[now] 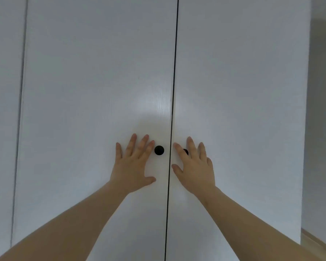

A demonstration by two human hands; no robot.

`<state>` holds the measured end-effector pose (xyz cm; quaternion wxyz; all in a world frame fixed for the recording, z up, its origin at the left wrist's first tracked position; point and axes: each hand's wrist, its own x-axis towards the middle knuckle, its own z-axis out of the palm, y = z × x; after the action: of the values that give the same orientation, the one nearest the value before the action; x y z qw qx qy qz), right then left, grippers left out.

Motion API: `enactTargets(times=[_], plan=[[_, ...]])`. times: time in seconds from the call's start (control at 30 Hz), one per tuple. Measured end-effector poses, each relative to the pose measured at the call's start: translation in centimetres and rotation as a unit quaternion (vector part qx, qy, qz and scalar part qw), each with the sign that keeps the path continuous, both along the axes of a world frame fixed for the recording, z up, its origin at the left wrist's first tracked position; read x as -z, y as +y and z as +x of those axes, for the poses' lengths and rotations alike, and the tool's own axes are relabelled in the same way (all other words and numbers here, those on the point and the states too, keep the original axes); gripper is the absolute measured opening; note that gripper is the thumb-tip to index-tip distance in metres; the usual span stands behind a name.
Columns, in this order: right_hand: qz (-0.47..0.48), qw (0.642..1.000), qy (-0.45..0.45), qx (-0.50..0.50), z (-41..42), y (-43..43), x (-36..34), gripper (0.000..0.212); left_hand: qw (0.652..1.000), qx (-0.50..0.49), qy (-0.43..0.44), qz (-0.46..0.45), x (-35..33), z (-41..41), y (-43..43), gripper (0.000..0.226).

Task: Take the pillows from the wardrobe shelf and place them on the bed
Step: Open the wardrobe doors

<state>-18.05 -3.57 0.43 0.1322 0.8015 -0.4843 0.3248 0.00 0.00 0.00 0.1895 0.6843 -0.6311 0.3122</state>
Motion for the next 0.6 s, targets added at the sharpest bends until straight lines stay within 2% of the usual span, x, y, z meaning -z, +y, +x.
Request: enactTargets(times=[0.07,0.17,0.23,0.37,0.47,0.6], plan=[[-0.041,0.996,-0.074,-0.005,0.6,-0.2,0.1,0.050,1.000,0.005,-0.001,0.000,0.1,0.1,-0.4,0.111],[-0.144,0.978,-0.150,-0.011,1.4,-1.4,0.3,0.022,1.000,-0.007,-0.009,-0.009,0.5,0.5,-0.8,0.116],[-0.136,0.979,-0.154,-0.005,1.7,-1.9,0.3,0.016,1.000,-0.006,-0.009,-0.012,0.5,0.5,-0.9,0.118],[-0.053,0.986,-0.155,-0.023,2.0,-1.6,-0.3,0.012,0.999,0.000,-0.016,-0.040,0.8,0.7,-1.1,0.123],[0.001,0.987,-0.158,-0.040,1.9,-1.1,-0.8,0.017,1.000,-0.005,-0.004,-0.019,0.6,0.5,-1.0,0.119],[0.026,0.984,-0.169,-0.042,1.6,-0.1,-1.1,0.016,1.000,0.006,0.009,0.007,0.2,0.3,-0.4,0.112]])
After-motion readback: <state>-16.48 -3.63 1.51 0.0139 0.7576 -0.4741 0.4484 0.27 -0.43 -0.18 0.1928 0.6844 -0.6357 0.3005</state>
